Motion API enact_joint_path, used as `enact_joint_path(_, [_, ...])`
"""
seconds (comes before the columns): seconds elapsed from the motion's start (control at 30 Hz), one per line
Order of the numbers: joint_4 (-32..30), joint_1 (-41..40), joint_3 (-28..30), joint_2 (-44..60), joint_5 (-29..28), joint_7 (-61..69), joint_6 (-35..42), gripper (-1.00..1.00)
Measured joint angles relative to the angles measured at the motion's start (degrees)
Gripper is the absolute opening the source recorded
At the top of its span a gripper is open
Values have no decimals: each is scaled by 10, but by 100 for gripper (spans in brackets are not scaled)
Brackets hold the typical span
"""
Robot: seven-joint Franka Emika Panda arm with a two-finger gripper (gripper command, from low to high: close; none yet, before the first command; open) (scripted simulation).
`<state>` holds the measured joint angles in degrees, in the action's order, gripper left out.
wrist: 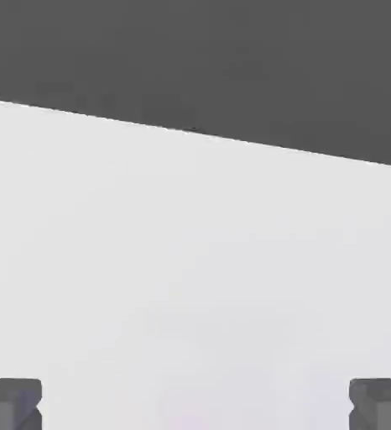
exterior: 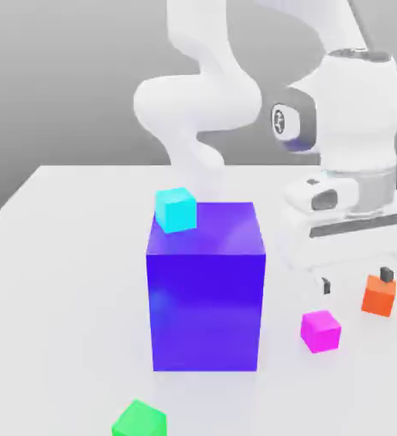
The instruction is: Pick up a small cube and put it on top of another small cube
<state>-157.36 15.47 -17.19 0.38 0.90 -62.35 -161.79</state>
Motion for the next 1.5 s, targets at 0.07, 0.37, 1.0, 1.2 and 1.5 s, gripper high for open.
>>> enact_joint_path(0.07, [-22,14,13,33,-41,-33,-23,0])
enact_joint_path(0.37, [-4,104,127,168,-143,-110,-129,-100])
enact_joint_path(1.0, [82,-49,115,28,-52,111,79,-100])
enact_joint_path(1.2, [185,-164,195,87,-18,179,150,-100])
enact_joint_path(1.5, [227,-202,206,191,18,208,77,100])
